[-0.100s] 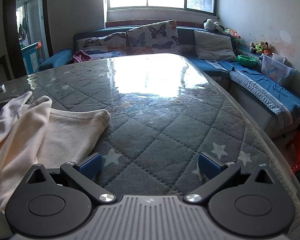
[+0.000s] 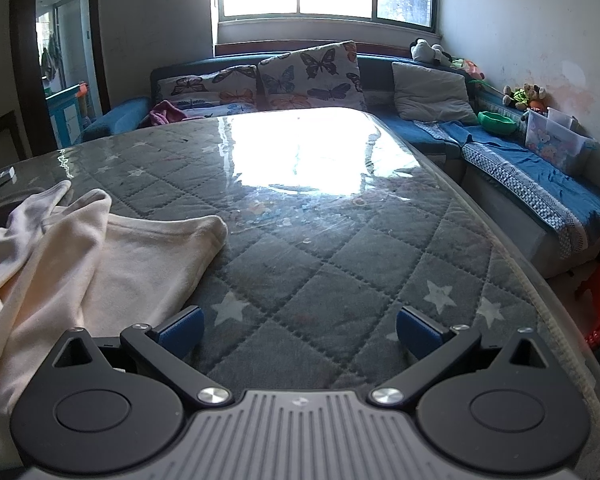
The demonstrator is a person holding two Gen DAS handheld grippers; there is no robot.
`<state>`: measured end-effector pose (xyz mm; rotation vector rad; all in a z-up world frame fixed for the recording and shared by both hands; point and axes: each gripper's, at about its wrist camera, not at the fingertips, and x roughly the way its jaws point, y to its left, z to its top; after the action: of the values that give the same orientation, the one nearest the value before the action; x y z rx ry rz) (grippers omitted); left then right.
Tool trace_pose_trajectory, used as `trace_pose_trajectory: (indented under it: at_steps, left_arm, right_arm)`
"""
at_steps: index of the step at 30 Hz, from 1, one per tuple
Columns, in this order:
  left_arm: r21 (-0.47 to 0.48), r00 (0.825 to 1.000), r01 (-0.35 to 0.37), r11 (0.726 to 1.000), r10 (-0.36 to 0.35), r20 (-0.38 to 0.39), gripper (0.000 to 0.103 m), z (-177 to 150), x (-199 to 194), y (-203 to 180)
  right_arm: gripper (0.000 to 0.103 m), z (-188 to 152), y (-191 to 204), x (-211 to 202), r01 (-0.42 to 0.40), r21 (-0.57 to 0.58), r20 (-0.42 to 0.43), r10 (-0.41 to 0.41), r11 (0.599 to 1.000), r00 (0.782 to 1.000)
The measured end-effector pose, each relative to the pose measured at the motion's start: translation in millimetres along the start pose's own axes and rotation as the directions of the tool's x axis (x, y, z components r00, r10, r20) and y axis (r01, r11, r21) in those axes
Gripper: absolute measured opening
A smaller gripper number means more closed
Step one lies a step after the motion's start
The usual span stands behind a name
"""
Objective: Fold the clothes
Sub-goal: 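Move both grippers toward the crumpled cream sweatshirt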
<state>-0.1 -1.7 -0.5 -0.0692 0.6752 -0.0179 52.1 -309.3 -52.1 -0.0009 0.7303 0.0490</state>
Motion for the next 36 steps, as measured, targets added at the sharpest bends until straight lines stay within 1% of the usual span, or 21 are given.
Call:
trace_pose_trajectory:
  at_steps: [4,6,11,16,21,24,26,28,34,35,36]
  left_arm:
    - [-0.009,1.0,0.004,1.0,-0.004,-0.025,0.103,-1,0,-2]
    - [-0.012,1.0,-0.008,1.0,0.007,-0.029,0.103,0,1,-2]
    - [-0.021,1.0,-0.011,1.0,0.011,-0.021,0.103,-1,-3,2]
    - [-0.026,1.0,-0.011,1.0,0.011,-0.013,0.103,2,-4,5]
    - [-0.028,1.0,-0.018,0.999,0.018,-0.005,0.103,11,-1,10]
    - [-0.021,1.0,-0.026,0.999,0.026,0.0,0.103,17,3,11]
    - [-0.019,1.0,-0.03,0.999,0.03,0.001,0.103,21,6,13]
    - [-0.018,0.999,-0.032,0.999,0.032,0.001,0.103,24,9,14]
    - [-0.024,0.999,-0.046,0.999,0.046,-0.007,0.102,31,20,21]
    - [-0.026,0.999,-0.049,0.998,0.049,-0.009,0.102,32,22,22]
    - [-0.029,0.999,-0.053,0.998,0.053,-0.013,0.102,34,24,24]
  right_arm:
    - [0.103,-5,21,-13,-0.012,-0.012,0.051,0.013,1.0,0.999]
    - [0.103,-8,31,-19,-0.018,-0.018,0.076,0.019,1.0,0.997]
    - [0.103,-12,42,-40,-0.072,-0.021,0.094,0.074,0.997,0.993]
    - [0.103,-16,54,-64,-0.118,-0.064,0.116,0.125,0.991,0.985]
    - [0.102,-5,70,-74,-0.169,-0.105,0.126,0.182,0.98,0.975]
    - [0.098,5,81,-73,-0.201,-0.13,0.119,0.216,0.971,0.969]
    - [0.093,12,90,-68,-0.227,-0.145,0.106,0.243,0.963,0.964]
    - [0.092,21,99,-60,-0.246,-0.16,0.093,0.263,0.956,0.96]
    - [0.078,48,125,-22,-0.304,-0.191,0.037,0.316,0.933,0.948]
    - [0.073,52,129,-15,-0.314,-0.193,0.024,0.324,0.93,0.946]
    - [0.07,56,133,-7,-0.32,-0.192,0.013,0.328,0.928,0.944]
